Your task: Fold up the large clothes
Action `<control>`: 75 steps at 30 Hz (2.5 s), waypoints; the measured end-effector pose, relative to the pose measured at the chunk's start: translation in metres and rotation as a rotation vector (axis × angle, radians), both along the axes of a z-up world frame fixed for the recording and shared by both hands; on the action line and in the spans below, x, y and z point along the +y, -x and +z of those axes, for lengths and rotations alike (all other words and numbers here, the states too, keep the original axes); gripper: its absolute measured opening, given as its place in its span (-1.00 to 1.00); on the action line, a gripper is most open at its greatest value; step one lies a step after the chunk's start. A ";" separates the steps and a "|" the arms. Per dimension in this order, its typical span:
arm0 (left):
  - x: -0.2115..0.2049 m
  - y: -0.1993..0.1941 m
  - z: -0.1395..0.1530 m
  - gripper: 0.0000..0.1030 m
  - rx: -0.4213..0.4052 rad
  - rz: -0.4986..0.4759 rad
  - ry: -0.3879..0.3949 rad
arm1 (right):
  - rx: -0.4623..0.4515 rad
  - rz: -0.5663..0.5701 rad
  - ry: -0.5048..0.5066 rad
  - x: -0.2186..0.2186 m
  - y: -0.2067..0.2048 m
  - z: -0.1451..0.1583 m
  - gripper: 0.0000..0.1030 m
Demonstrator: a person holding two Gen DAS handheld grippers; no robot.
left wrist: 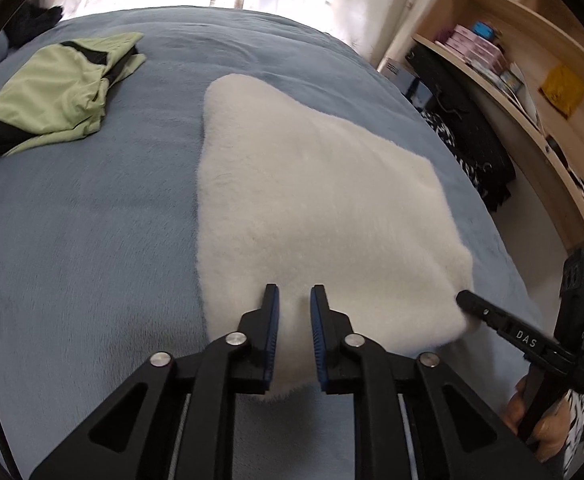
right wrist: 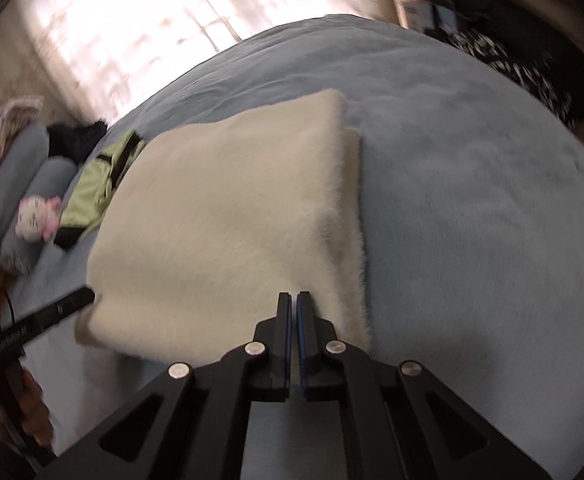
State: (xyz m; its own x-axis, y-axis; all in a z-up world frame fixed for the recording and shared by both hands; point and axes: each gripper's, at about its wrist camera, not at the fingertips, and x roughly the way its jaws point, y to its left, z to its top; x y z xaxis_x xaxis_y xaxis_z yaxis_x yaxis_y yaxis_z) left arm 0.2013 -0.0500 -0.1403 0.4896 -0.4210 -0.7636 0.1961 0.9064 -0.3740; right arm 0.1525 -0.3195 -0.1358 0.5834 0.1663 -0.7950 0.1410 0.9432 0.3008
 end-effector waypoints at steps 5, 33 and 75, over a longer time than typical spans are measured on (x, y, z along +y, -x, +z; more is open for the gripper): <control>-0.001 0.010 0.012 0.57 -0.011 0.056 -0.026 | 0.022 -0.031 -0.052 -0.001 -0.001 -0.001 -0.84; 0.016 -0.073 -0.024 0.99 0.102 -0.011 0.217 | 0.183 0.150 -0.468 -0.067 -0.094 -0.057 0.57; 0.066 -0.019 0.046 0.52 0.015 -0.035 -0.032 | -0.055 0.329 -0.353 0.079 -0.067 0.042 -0.15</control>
